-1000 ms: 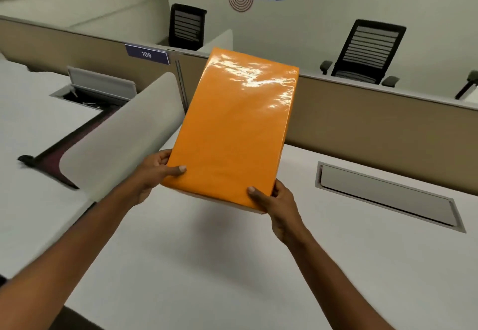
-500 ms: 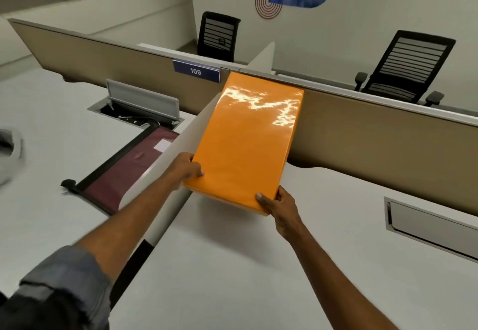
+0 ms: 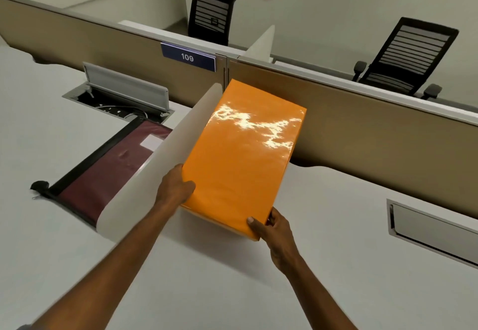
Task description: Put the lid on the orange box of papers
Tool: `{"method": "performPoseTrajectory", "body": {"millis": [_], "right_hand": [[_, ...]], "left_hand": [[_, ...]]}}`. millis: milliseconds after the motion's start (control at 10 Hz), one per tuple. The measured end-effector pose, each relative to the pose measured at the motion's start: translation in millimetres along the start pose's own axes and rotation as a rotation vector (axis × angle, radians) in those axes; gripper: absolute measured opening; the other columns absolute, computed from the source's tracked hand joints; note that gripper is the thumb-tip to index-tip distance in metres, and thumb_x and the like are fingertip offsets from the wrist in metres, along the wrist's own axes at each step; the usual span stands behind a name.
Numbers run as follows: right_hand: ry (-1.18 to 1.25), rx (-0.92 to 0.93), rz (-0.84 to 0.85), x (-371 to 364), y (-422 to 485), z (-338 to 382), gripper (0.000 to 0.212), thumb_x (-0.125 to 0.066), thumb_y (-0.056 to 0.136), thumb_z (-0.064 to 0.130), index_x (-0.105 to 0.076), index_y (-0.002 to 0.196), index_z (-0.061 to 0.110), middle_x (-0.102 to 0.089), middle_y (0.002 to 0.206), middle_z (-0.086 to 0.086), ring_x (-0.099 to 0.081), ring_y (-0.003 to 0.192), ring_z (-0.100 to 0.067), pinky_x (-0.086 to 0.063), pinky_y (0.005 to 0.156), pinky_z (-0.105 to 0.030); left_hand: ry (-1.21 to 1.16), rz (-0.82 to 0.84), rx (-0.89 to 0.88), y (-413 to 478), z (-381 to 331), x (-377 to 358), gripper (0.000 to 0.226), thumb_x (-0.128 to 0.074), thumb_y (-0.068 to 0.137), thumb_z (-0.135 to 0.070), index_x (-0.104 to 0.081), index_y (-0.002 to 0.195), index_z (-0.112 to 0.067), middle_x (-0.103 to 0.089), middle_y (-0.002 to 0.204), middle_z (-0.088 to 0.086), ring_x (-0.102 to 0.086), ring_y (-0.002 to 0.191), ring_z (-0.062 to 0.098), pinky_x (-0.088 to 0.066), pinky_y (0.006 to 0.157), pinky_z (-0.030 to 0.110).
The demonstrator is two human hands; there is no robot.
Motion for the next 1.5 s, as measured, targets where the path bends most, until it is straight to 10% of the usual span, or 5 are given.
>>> {"method": "performPoseTrajectory", "body": {"millis": [400,600,900,1200,1500], "right_hand": [[-0.059,-0.116,0.011,-0.7,30.2,23.8,0.051,-0.081,0.087,0.016,-0.062,0.132,0.006,-0.072,0.127,-0.011,-0.07,0.115,-0.031,-0.057,0.103,-0.048],[-0.065,-0.131,-0.001,-8.1,44.3,30.4,0.046,-0.078,0.09,0.023,-0.058,0.129,0.011,-0.067,0.132,-0.012,-0.066,0.115,-0.029,-0.057,0.087,-0.033],[-0.849,0.553,-0.205,-43.9,31.6,35.6,0.075,-0.051,0.105,0.037,-0.011,0.165,0.016,0.004,0.174,-0.007,0.007,0.161,-0.021,-0.005,0.128,-0.034],[-1.408,0.619,0.018,-53.9,45.4,12.1,0.063,-0.019,0.111,0.045,-0.01,0.165,0.013,-0.005,0.174,-0.007,0.0,0.161,-0.024,-0.009,0.131,-0.047],[-1.303,0.659,-0.035,-30.5,2.3,53.3,0.067,-0.018,0.109,0.049,-0.003,0.165,0.014,0.004,0.174,-0.003,0.007,0.161,-0.021,-0.002,0.132,-0.043]], "left_hand": [[0.092,-0.009,0.11,24.1,-2.0,-7.1,0.049,-0.053,0.089,-0.01,-0.051,0.136,0.001,-0.06,0.133,0.023,-0.058,0.118,0.041,-0.052,0.098,0.05],[0.101,-0.069,0.023,32.3,-11.8,-11.5,0.024,-0.053,0.087,-0.004,-0.054,0.111,0.002,-0.062,0.116,0.026,-0.054,0.092,0.033,-0.043,0.074,0.039],[0.46,-0.252,-0.462,-5.6,-2.5,-72.8,0.054,-0.038,0.106,-0.035,-0.046,0.149,-0.003,-0.038,0.161,0.015,-0.027,0.154,0.03,-0.014,0.123,0.057],[0.698,-0.229,-0.409,-3.4,-0.2,-74.9,0.059,-0.02,0.106,-0.035,-0.034,0.155,-0.006,-0.032,0.164,0.014,-0.027,0.154,0.03,-0.019,0.122,0.059],[0.661,-0.165,-0.434,-27.6,-25.6,-51.5,0.074,-0.008,0.098,-0.05,-0.01,0.161,-0.009,-0.009,0.171,0.01,-0.003,0.159,0.026,-0.006,0.127,0.051]]}}
Point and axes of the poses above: each hand's wrist, its own y-axis towards the middle knuckle, its own x-axis out of the back of the hand, z = x × y, the point moved 4 cm from there along y, towards the middle knuckle
